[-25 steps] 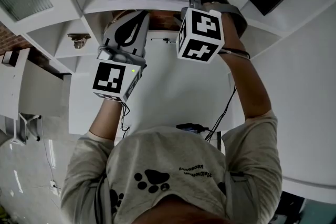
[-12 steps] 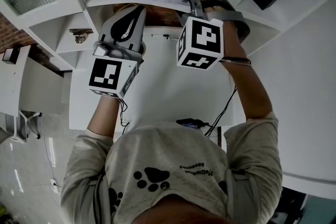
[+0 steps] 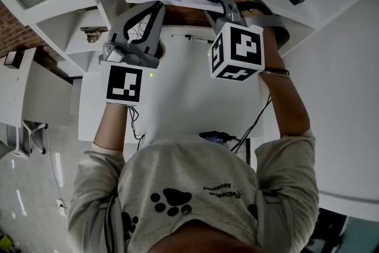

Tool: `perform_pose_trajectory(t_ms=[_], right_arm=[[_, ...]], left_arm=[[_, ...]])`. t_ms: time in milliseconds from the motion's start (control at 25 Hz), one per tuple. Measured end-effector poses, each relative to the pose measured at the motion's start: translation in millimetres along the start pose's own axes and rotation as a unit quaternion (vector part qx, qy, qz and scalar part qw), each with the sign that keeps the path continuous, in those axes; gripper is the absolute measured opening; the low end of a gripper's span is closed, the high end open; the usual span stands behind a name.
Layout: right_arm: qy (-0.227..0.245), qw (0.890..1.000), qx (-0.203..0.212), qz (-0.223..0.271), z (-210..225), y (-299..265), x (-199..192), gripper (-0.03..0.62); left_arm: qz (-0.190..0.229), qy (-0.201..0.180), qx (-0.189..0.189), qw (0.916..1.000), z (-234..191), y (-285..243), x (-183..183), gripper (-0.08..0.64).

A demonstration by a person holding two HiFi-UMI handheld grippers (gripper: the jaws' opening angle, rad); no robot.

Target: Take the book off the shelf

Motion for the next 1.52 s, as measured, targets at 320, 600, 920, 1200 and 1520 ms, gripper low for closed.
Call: perform_pose_trajectory(t_ms=[320,600,920,1200,1520], right_arm=[[-0.009,1.0,-0.007,0.015,-30.5,17.8,-8.2,0.087],[0.009,1.0,-0.008,0.022,-36.1,31.2,-7.5,0.087],[0.016,0.999,-0.022,0.035,-41.2,40.1,-8.5,0.084],[-0.002,0.997,-0.064,0.043,-48.8,45.4,-11.3,0.083],[-0.03,0.992,-0.115,0.036,-63.4,69.4,1.1,0.081]], left_arm=[[-0.069,-0.221,-0.04,0.9721,36.4,2.6,-9.1,0.186],[-0.145,-0.465,-0.02,0.8732,46.5,-19.2,-18.2,0.226],[-0.173,-0.466,-0.029,0.8673,50.5,-38.1,-26.4,0.163],[-0.193,-0.478,-0.022,0.8567,59.0,-31.9,-24.6,0.087],[-0.199,-0.47,-0.011,0.86,64.4,-7.8,-10.3,0.081]])
Point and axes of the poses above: the fingertips, and each gripper's own axes: y backward along the fingers, z to its right, x out of its top, the point moved 7 cm from there along y, backward along the fingers, and after that the axes turned 3 degrees about x, right-handed, at the moved point
